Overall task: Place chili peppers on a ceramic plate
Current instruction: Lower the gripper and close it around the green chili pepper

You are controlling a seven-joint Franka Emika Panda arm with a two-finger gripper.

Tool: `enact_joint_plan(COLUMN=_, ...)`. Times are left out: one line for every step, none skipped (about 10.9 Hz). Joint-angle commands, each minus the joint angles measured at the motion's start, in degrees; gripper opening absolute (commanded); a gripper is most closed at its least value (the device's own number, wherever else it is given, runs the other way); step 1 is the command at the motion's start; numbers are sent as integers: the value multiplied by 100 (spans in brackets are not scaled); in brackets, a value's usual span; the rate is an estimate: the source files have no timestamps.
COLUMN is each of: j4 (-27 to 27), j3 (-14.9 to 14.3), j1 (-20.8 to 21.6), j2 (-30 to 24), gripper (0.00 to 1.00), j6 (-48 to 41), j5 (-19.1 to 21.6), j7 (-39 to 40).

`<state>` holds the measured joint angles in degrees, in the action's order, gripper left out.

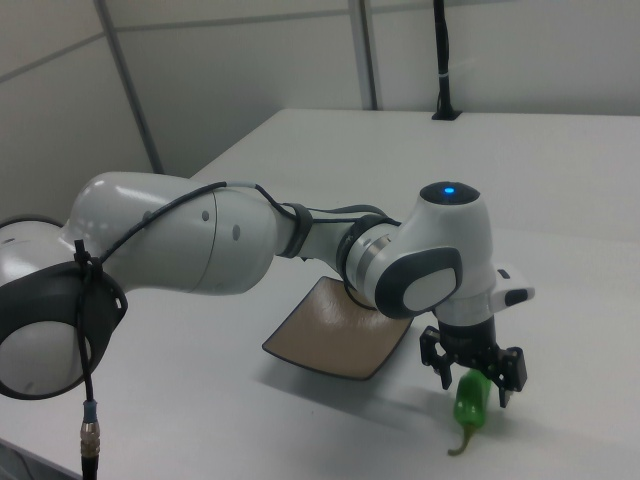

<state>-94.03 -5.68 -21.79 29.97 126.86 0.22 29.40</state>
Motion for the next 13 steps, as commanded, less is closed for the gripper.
enact_joint_plan(j4=-124, j3=5, j1=26, j2=-17, gripper=78, j6=146, j5=-31, j7=372)
enact_joint_plan(j4=-124, j3=14, j1=26, j2=-17, gripper=69, j6=146, j5=-22, j7=417)
enact_joint_plan(j4=-124, j3=14, j1=26, j2=-17, gripper=56, j6=138, j5=-22, j7=417)
enact_joint_plan(j4=-124, j3=14, j1=26, j2=-17, gripper=40, j6=137, j5=-5, j7=417)
enact_joint_plan(j4=-115, j3=14, j1=26, j2=-26, gripper=21, j6=120, j5=4, j7=417)
enact_joint_plan(j4=-81, j3=23, j1=34, j2=-69, gripper=9, j6=59, j5=4, j7=383)
enact_joint_plan(j4=-63, j3=32, j1=34, j2=-139, gripper=7, j6=32, j5=4, j7=347)
enact_joint_plan(j4=-45, j3=40, j1=61, j2=-279, gripper=7, j6=-133, j5=4, j7=347)
enact_joint_plan(j4=86, j3=40, j1=130, j2=-385, gripper=7, j6=-457, j5=4, j7=356)
enact_joint_plan(j4=243, j3=40, j1=148, j2=-526, gripper=7, j6=-852, j5=4, j7=373)
enact_joint_plan(j4=306, j3=49, j1=218, j2=-744, gripper=7, j6=-1169, j5=4, j7=382)
enact_joint_plan(j4=307, j3=49, j1=262, j2=-964, gripper=7, j6=-1398, j5=4, j7=391)
enact_joint_plan(j4=315, j3=67, j1=341, j2=-1166, gripper=7, j6=-1644, j5=39, j7=382)
